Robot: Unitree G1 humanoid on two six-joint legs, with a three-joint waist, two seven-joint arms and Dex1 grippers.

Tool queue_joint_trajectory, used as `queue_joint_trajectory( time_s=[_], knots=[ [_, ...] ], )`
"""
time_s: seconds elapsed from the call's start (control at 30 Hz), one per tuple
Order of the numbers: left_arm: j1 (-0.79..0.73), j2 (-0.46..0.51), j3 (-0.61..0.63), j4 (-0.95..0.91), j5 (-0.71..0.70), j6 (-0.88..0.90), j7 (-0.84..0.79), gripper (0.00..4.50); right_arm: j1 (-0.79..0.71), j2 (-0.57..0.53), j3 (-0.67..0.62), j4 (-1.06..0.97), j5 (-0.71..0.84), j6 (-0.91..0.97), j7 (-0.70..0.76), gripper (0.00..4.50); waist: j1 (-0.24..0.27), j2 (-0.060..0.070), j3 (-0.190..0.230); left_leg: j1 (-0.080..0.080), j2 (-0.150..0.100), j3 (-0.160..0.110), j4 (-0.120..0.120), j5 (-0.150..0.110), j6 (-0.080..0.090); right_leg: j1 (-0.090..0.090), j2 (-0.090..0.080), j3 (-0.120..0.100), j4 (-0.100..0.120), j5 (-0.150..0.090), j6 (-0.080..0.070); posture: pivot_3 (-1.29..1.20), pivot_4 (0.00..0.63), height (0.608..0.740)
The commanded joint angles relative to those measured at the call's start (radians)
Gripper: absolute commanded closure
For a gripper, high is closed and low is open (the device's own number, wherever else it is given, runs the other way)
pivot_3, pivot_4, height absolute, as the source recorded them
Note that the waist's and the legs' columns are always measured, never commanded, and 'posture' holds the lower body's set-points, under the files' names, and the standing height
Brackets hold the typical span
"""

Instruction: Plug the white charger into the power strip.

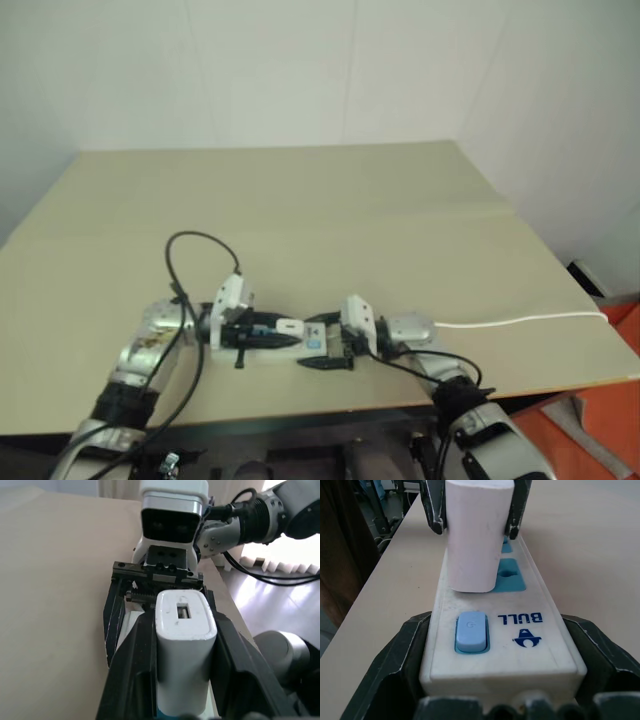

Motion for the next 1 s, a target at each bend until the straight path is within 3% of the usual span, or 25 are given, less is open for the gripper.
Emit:
queue_joint_trajectory(
  time_s=[0.03,0.27,0.47,1.0],
  knots=[
    [0.03,0.089,-0.001,0.1,0.094,-0.006,0.0,3.49,0.02,-0.024,0.004,0.029,-0.029,0.027,0.0,1.08,-0.001,0.0,0.0,0.0,0.001,0.0,0.0,0.0,0.0,0.0,0.001,0.0,0.0,0.0,0.0,0.0,0.15,0.74],
    [0.042,0.114,-0.023,0.098,0.1,0.0,0.02,3.49,0.018,-0.026,0.008,0.029,-0.024,0.027,-0.004,1.08,-0.002,0.0,0.0,0.014,0.001,0.001,-0.007,0.0,0.0,0.011,0.002,0.002,-0.003,-0.002,-0.003,0.0,0.15,0.74],
    [0.051,0.134,-0.039,0.111,0.115,-0.012,0.027,3.49,0.023,-0.032,0.01,0.024,-0.022,0.03,-0.007,1.08,-0.002,0.0,0.0,0.014,0.001,0.002,-0.009,0.0,0.0,0.012,0.002,0.004,-0.002,-0.003,-0.004,0.0,0.15,0.74],
    [0.01,0.078,-0.14,0.045,0.138,0.062,0.094,3.49,0.026,-0.035,0.012,0.019,-0.025,0.029,-0.018,1.08,0.014,0.009,-0.008,0.015,0.0,0.004,-0.01,0.0,0.0,0.014,0.002,0.008,-0.003,-0.003,-0.004,0.0,0.15,0.74]
  ],
)
